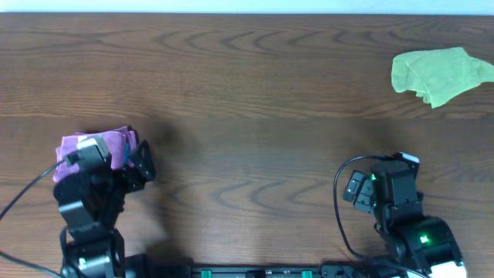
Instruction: Fold the cloth
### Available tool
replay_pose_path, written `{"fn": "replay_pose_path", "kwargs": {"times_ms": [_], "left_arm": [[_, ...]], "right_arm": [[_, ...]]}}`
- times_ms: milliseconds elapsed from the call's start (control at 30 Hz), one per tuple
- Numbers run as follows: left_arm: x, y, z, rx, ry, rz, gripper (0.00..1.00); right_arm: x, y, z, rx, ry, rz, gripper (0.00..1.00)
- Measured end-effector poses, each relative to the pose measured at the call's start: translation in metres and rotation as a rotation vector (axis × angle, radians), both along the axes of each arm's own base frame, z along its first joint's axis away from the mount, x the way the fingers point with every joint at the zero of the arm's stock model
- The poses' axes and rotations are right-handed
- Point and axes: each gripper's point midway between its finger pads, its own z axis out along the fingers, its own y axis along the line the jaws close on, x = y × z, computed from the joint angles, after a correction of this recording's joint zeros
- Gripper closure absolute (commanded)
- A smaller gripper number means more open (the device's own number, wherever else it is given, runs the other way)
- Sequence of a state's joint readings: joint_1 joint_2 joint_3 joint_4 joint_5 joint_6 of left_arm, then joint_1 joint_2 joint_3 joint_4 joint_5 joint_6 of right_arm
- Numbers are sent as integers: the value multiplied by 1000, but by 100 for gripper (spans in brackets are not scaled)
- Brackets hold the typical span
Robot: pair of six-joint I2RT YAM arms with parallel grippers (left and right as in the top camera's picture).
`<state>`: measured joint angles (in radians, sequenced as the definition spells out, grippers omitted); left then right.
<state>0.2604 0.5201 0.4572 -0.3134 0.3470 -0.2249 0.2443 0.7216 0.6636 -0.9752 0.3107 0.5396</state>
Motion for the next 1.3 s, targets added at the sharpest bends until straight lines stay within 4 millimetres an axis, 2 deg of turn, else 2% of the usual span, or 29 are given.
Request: {"fn": "replay_pose_path", "kwargs": {"times_ms": [467, 800, 900, 1300], "left_arm": [[-22, -5, -18, 222, -111, -5, 5], [-24, -13, -52, 255, -160, -29, 5], [-23, -18, -42, 261, -209, -46, 5], [-24, -32, -42, 283, -223, -115, 5]], "right_arm": [[0, 0, 0, 1, 0, -1, 1], [0, 0, 0, 0, 0, -1, 1], [0, 0, 0, 0, 1, -1, 1], [0, 0, 0, 0, 1, -1, 1]]}}
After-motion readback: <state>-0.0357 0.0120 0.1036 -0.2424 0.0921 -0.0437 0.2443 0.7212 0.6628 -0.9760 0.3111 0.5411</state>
